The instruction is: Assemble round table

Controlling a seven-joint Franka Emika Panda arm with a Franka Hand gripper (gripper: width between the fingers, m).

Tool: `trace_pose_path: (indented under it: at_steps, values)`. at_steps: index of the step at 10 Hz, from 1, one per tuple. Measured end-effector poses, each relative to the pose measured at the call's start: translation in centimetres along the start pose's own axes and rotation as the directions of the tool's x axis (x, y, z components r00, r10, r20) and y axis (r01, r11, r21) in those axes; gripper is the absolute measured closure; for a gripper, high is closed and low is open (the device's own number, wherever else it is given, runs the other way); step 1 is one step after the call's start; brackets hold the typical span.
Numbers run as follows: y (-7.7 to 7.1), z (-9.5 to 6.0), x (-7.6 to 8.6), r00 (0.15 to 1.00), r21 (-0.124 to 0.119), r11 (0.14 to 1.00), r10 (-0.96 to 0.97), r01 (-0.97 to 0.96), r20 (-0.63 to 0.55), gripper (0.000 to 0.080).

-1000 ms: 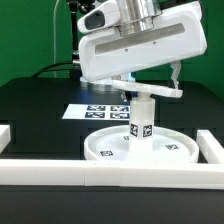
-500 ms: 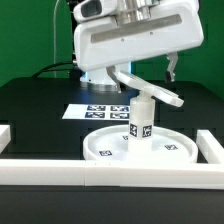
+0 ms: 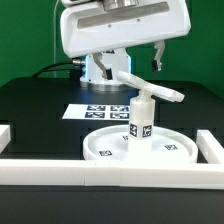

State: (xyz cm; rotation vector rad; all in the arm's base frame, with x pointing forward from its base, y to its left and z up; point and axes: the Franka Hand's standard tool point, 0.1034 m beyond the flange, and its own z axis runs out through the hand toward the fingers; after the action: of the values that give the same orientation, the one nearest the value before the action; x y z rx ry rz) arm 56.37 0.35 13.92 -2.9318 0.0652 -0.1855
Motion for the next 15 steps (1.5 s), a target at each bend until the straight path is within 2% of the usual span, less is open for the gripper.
trace_pose_path:
  at_steps: [6, 9, 10, 13, 14, 15]
  values:
    - [0.2, 0.2, -0.1, 1.0, -0.002, 1.0, 0.013, -0.013, 0.003, 0.015]
    - [0.4, -2.1, -1.7, 0.978, -0.019, 0.978, 0.206, -0.207, -0.044, 0.015]
    - [0.4, -2.3, -2.1, 0.976, -0.017, 0.977, 0.212, -0.213, -0.042, 0.015]
    - [0.4, -2.1, -2.3, 0.977, -0.014, 0.977, 0.212, -0.212, -0.018, 0.015]
    - [0.4, -2.1, -2.2, 0.969, -0.023, 0.968, 0.248, -0.248, -0.021, 0.015]
    - [0.2, -2.2, -1.9, 0.95, -0.06, 0.949, 0.306, -0.31, -0.068, 0.015]
